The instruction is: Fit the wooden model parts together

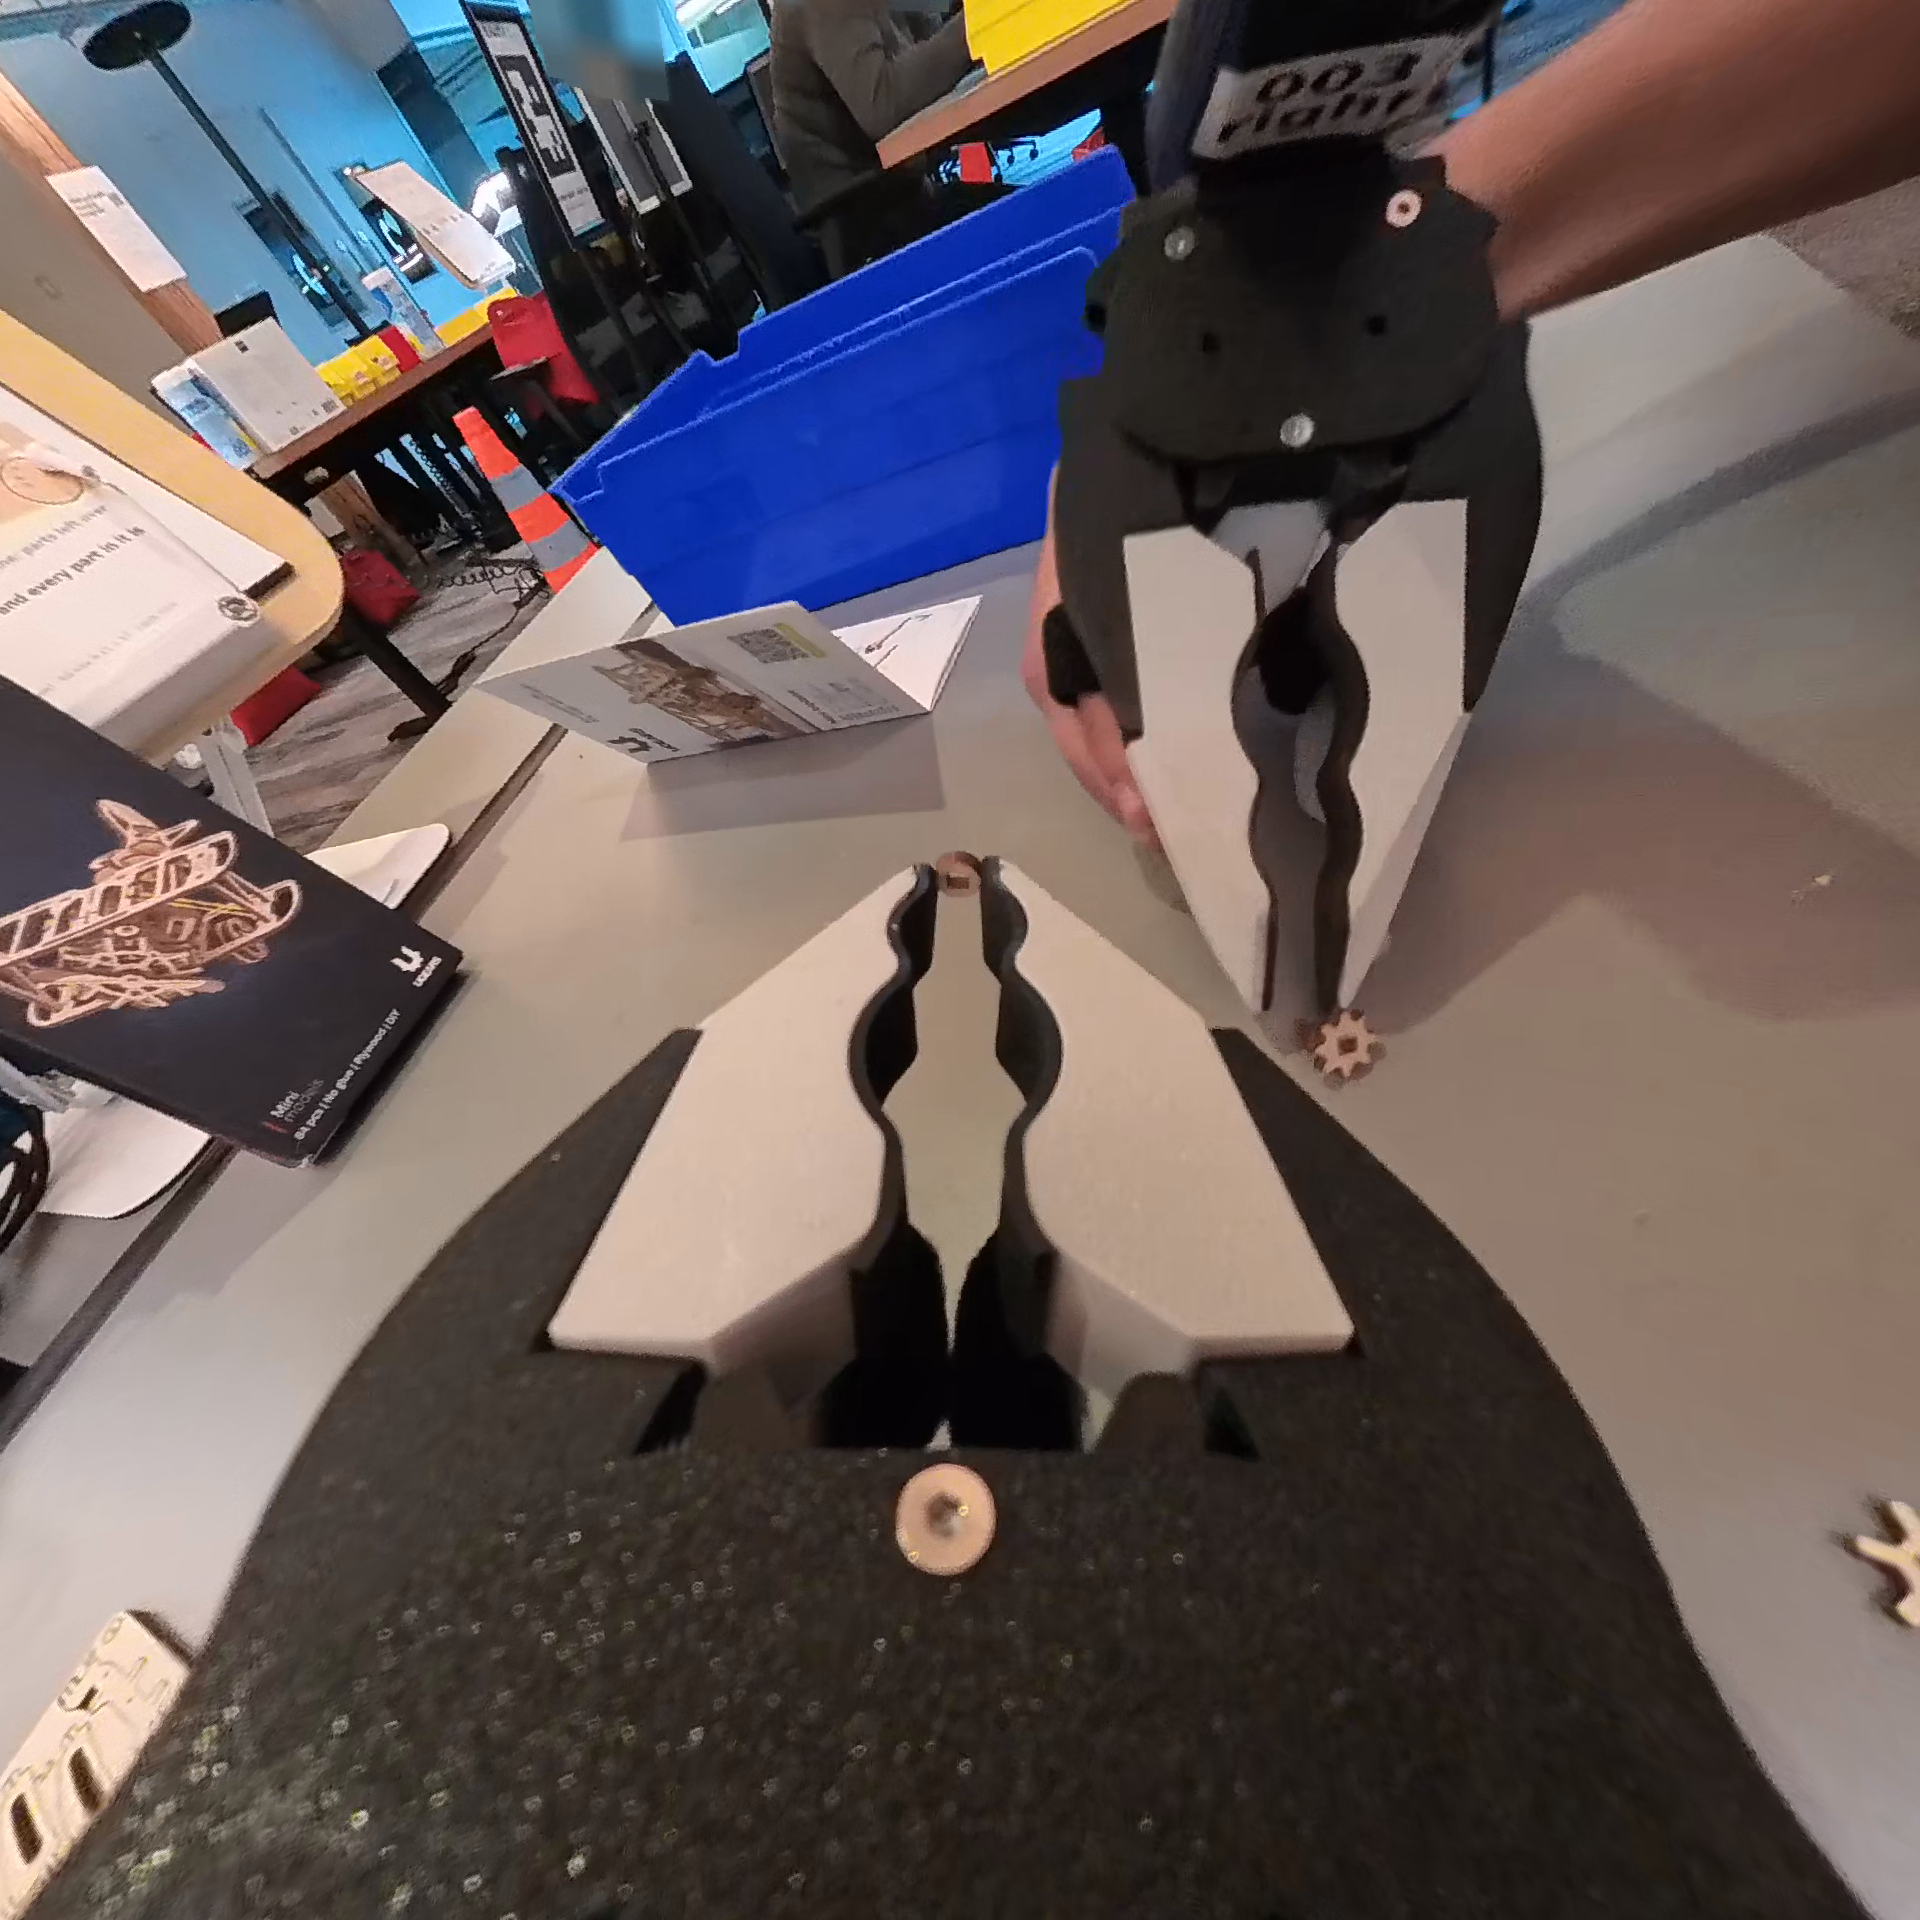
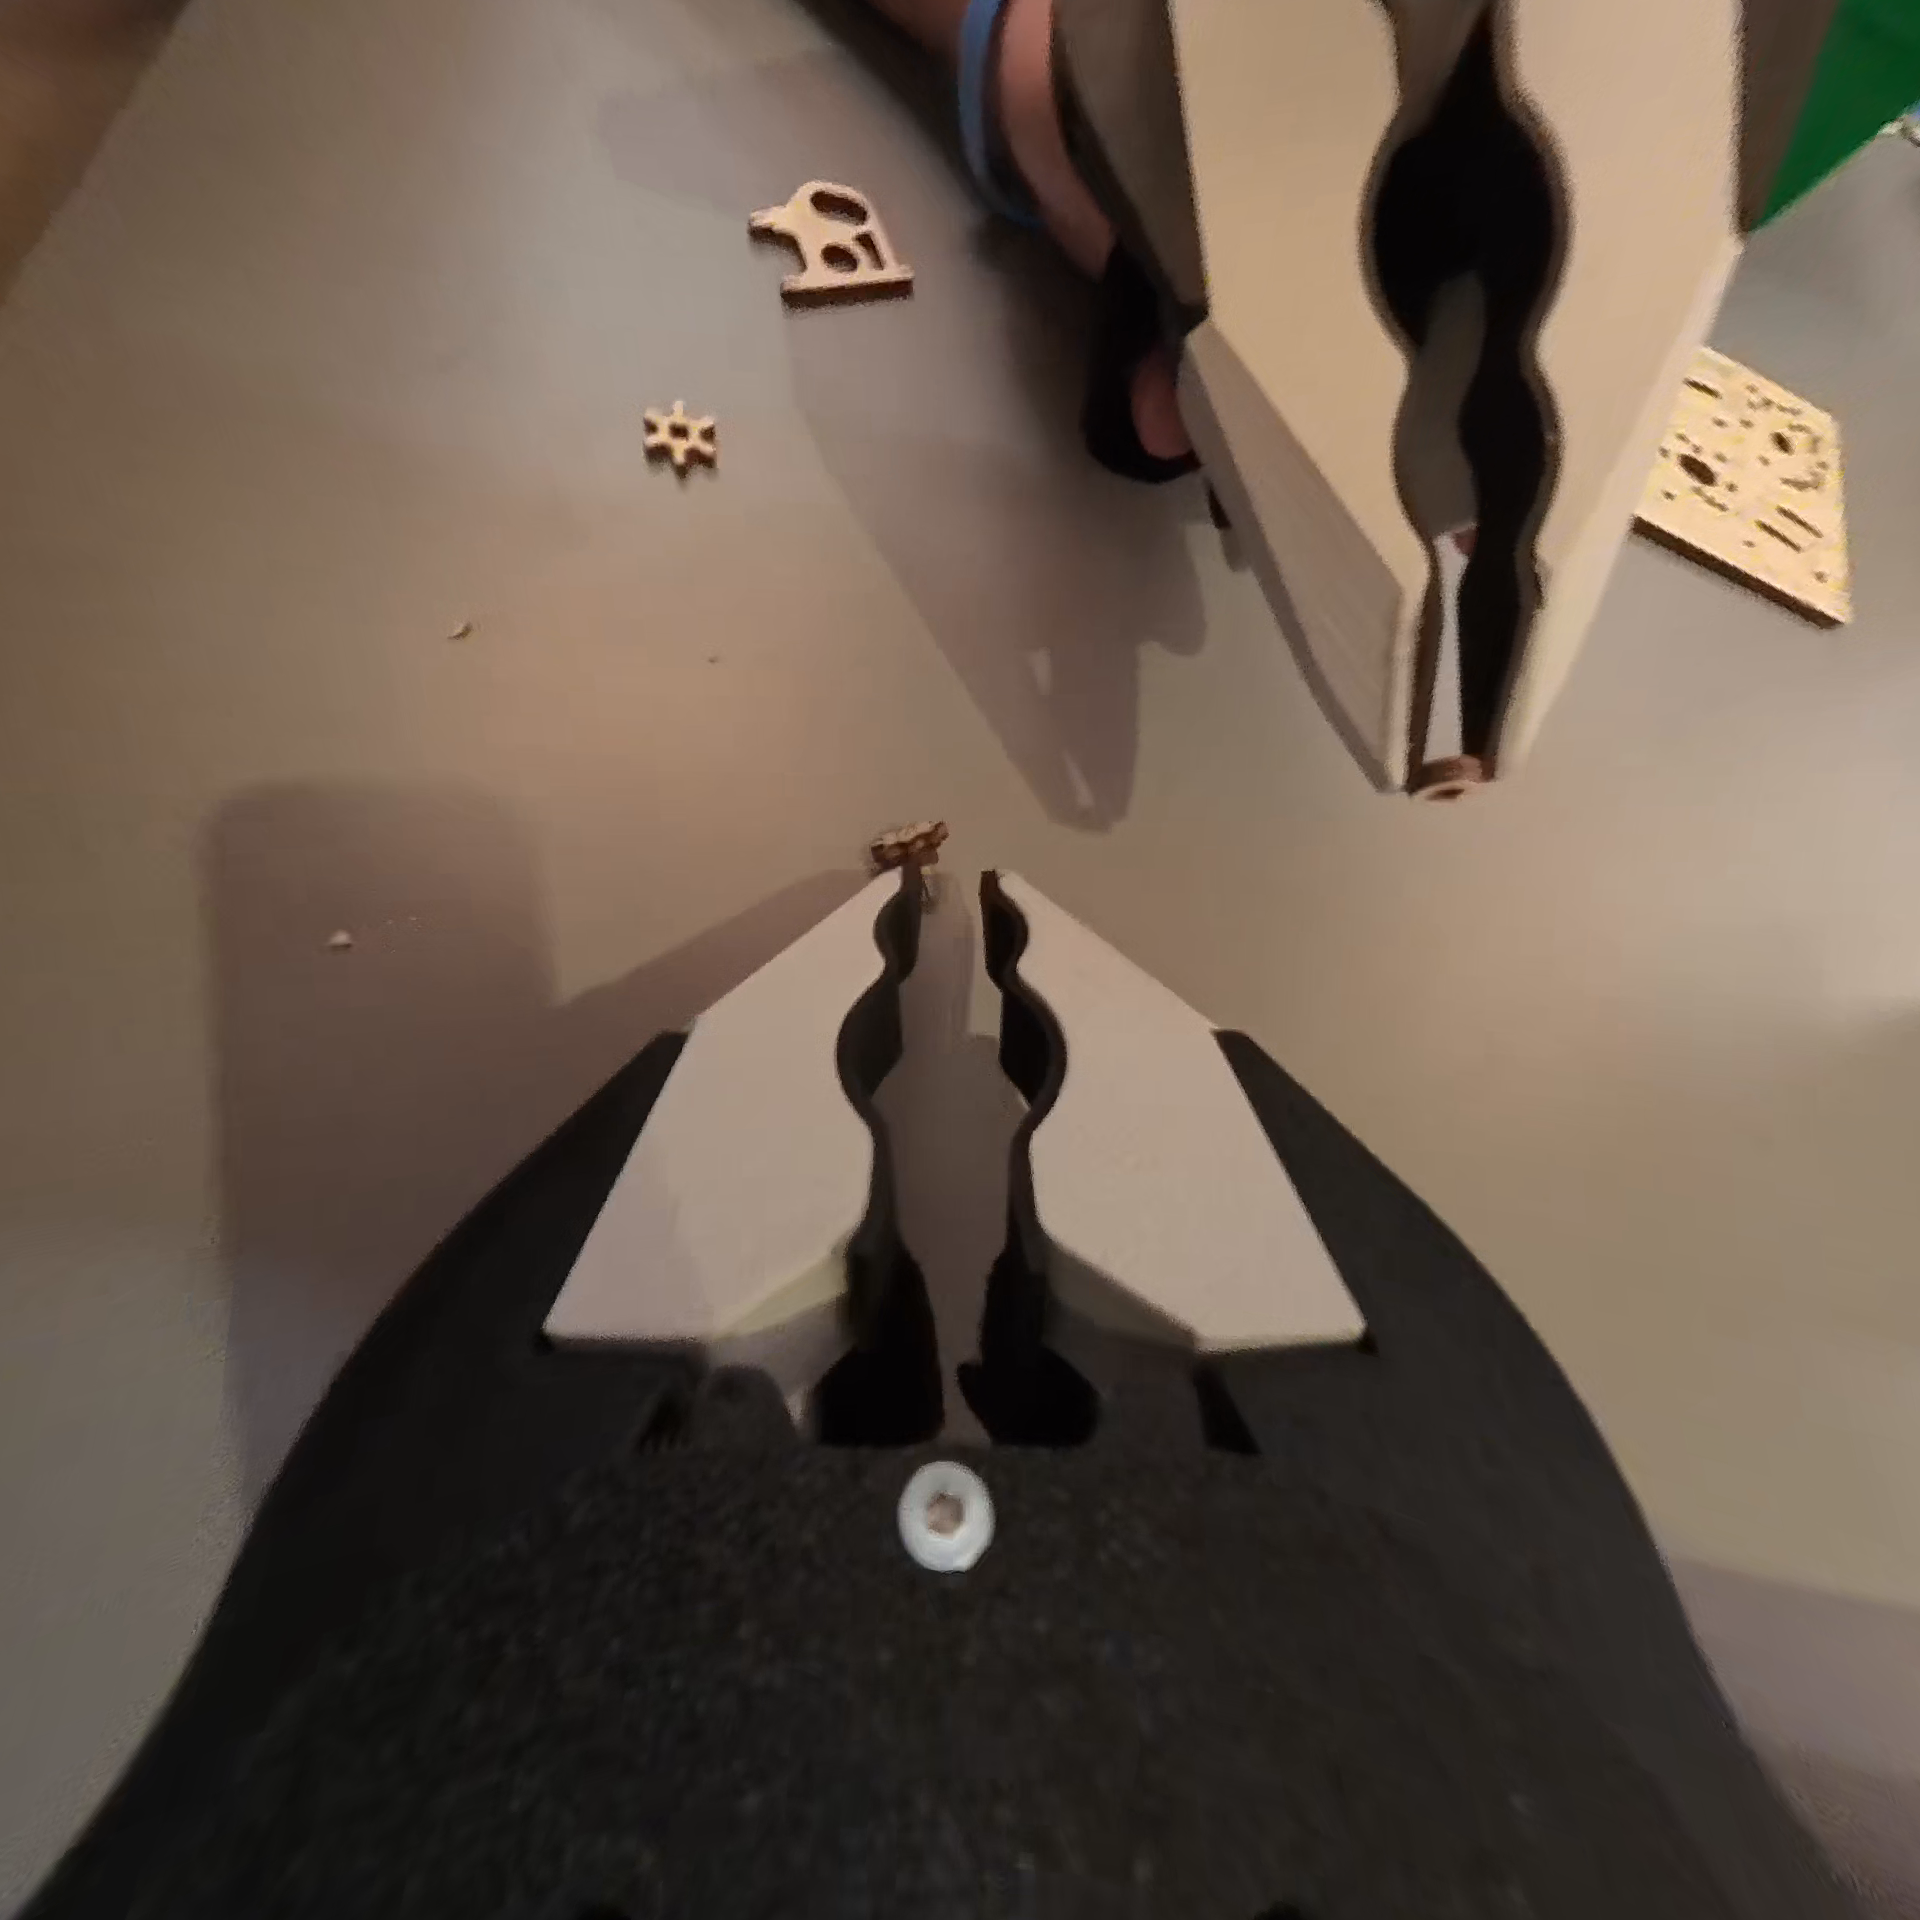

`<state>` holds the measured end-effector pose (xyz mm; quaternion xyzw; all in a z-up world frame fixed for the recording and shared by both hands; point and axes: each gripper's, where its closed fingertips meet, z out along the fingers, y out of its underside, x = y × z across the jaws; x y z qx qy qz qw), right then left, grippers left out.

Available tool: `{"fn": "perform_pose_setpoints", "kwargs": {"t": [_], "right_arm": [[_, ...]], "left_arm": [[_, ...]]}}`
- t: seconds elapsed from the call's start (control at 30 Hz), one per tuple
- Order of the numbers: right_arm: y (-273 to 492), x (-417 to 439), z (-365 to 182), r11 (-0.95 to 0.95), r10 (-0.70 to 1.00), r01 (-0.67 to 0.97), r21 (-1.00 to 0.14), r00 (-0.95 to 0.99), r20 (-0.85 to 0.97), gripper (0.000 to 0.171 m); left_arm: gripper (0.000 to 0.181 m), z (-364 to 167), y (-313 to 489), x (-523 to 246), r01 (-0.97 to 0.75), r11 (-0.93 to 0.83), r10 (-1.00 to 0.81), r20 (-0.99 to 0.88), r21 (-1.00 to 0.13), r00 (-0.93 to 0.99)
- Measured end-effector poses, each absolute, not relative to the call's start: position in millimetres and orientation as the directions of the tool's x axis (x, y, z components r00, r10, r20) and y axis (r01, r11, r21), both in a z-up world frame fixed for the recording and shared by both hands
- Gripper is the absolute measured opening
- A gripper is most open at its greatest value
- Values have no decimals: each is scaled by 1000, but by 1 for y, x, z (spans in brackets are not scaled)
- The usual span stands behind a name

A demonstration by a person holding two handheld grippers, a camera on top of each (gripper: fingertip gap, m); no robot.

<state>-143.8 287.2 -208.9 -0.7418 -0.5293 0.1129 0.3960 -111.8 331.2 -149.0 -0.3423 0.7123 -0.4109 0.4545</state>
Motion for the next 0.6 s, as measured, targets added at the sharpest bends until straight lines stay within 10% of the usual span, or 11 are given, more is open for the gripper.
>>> {"fn": "perform_pose_setpoints", "kwargs": {"t": [0.6], "right_arm": [[289, -153, -203, -128, 850, 658, -742, 458, 260, 6]], "left_arm": [[6, -150, 336, -113, -134, 395, -870, -324, -909, -371]]}}
